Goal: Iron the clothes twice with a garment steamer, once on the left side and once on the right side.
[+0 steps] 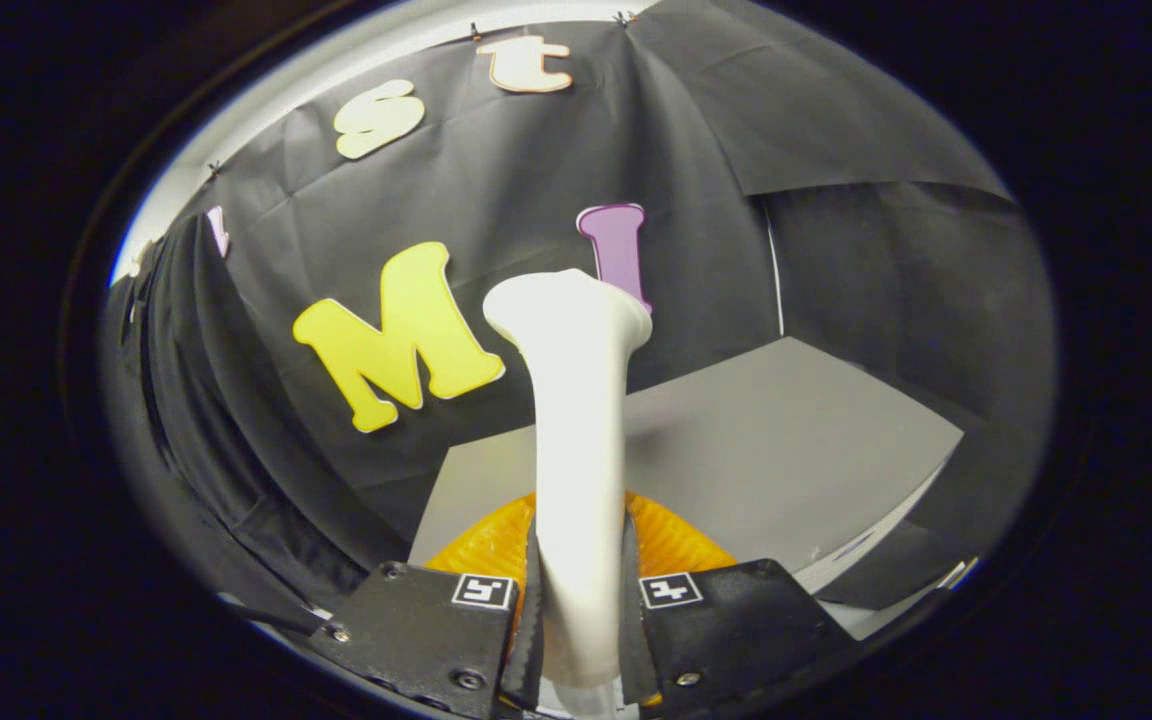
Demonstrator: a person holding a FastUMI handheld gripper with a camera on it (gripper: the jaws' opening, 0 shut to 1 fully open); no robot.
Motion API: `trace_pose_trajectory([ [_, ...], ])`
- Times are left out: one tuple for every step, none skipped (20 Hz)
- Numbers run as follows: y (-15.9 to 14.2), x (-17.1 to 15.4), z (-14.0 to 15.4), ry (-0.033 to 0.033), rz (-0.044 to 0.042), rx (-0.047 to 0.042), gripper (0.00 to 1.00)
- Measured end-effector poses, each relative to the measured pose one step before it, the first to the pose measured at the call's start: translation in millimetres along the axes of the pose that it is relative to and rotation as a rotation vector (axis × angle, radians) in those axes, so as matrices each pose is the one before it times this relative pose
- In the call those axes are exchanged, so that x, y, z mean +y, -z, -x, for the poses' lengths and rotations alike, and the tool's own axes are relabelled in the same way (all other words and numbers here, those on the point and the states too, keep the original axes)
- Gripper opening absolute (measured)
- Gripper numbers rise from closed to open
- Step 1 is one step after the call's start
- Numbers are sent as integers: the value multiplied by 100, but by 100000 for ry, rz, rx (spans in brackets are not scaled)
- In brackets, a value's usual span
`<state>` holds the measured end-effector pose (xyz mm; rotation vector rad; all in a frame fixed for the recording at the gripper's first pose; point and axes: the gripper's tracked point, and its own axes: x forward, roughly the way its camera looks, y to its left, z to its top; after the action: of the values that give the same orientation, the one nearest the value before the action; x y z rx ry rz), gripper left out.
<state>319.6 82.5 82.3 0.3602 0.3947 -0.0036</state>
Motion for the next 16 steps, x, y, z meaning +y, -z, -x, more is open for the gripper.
trace_pose_trajectory([
  [226,271,920,93,88,-1584,33],
  [470,366,1220,226,21,-2028,33],
  [342,230,955,348,302,-1719,33],
  [634,231,678,372,779,-1313,33],
  [447,354,760,296,743,-686,33],
  [403,344,926,247,447,-622,33],
  [299,365,705,178,506,-542,33],
  [293,394,824,414,634,-852,33],
  [240,257,761,515,671,-619,33],
  [265,396,793,436,140,-762,33],
  [240,517,923,334,285,-908,33],
  [375,563,965,-101,-47,-969,33],
  [302,531,891,-291,-52,-1285,33],
  [222,559,878,-71,445,-839,33],
  [432,646,950,-372,437,-753,33],
  [553,739,1177,-625,447,-509,33],
])
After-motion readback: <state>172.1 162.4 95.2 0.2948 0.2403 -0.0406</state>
